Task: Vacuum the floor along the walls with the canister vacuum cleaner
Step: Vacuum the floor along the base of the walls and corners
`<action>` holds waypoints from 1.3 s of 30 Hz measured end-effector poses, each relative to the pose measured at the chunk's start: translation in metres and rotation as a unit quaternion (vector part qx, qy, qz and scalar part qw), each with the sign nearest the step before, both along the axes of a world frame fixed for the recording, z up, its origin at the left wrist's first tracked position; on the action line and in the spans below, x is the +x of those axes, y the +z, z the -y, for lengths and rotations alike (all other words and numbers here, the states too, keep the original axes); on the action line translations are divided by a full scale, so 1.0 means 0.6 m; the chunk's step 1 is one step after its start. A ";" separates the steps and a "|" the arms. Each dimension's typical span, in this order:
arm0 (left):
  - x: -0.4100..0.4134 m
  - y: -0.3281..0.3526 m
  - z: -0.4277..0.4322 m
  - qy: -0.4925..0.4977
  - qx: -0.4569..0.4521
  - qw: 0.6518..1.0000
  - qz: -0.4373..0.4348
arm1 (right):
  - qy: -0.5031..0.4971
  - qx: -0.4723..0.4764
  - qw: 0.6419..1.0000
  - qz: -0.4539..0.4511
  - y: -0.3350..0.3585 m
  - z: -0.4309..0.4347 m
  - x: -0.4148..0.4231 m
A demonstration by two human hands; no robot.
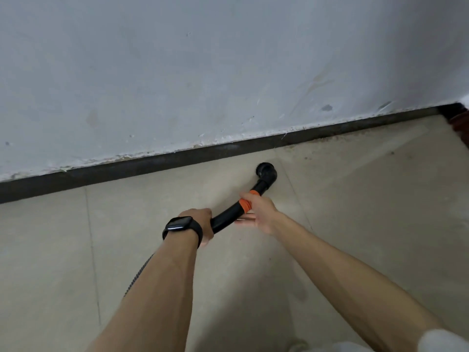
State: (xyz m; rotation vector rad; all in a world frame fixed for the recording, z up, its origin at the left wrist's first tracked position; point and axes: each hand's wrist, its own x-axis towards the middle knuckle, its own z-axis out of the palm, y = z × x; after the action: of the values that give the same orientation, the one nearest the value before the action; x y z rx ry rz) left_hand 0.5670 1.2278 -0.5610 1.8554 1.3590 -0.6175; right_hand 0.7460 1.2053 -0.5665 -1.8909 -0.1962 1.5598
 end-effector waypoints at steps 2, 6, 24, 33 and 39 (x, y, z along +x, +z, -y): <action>-0.004 0.006 -0.020 -0.004 -0.032 0.999 -0.001 | 0.016 -0.008 1.000 0.010 0.013 -0.017 -0.002; 0.006 0.019 -0.046 -0.044 -0.059 0.997 -0.007 | 0.045 -0.030 0.998 0.037 0.030 -0.027 -0.003; 0.171 0.020 -0.069 -0.097 -0.040 0.991 0.079 | -0.076 -0.003 0.996 0.049 0.005 0.000 0.213; 0.229 0.016 -0.068 -0.064 -0.002 0.998 0.020 | -0.080 -0.001 0.997 0.025 -0.042 -0.054 0.283; 0.231 0.022 -0.056 -0.011 0.043 0.999 -0.008 | -0.020 -0.002 0.999 -0.025 -0.045 -0.094 0.292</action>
State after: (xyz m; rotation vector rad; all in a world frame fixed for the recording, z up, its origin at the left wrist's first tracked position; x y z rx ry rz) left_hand 0.7054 1.2613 -0.5478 1.9398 1.3966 -0.5963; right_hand 0.9214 1.2615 -0.5935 -1.8459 -0.1328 1.5804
